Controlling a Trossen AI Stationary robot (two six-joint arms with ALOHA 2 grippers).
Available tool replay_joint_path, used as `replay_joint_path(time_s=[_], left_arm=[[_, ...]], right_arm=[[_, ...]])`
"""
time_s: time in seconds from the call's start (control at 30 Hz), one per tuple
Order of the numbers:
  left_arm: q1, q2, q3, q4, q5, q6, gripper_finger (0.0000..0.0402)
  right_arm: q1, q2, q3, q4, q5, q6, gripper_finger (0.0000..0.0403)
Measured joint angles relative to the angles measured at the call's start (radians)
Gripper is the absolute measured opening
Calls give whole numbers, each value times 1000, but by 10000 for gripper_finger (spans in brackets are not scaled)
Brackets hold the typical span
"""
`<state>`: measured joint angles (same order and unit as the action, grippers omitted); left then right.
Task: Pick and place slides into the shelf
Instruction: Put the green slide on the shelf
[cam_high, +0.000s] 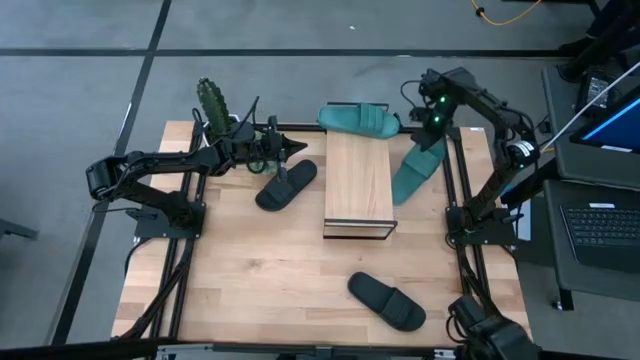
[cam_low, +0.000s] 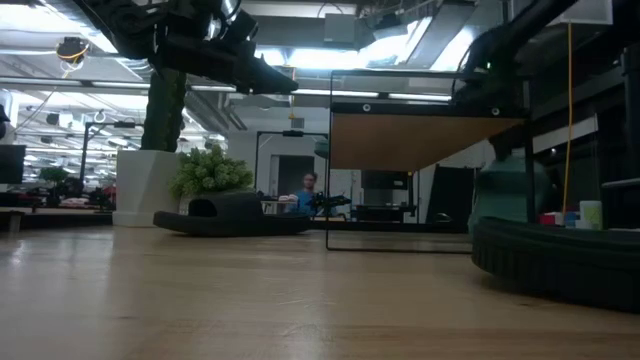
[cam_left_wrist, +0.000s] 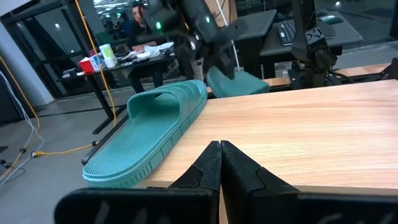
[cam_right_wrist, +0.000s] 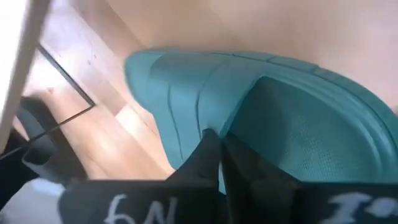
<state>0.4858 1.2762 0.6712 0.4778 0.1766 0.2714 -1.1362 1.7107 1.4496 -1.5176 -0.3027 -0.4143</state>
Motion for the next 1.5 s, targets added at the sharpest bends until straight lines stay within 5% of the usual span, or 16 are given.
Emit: replay_joint_path(time_s=[0.47, 0.83, 1.5], left_arm=[[0, 0, 0, 0, 0, 1, 0], [0, 0, 0, 0, 0, 0, 0], [0, 0, 0, 0, 0, -8, 0]], right_arm=[[0, -197, 249, -55, 48, 49, 6], [12, -353, 270, -55, 96, 95, 6], [64, -453, 305, -5, 128, 104, 6]])
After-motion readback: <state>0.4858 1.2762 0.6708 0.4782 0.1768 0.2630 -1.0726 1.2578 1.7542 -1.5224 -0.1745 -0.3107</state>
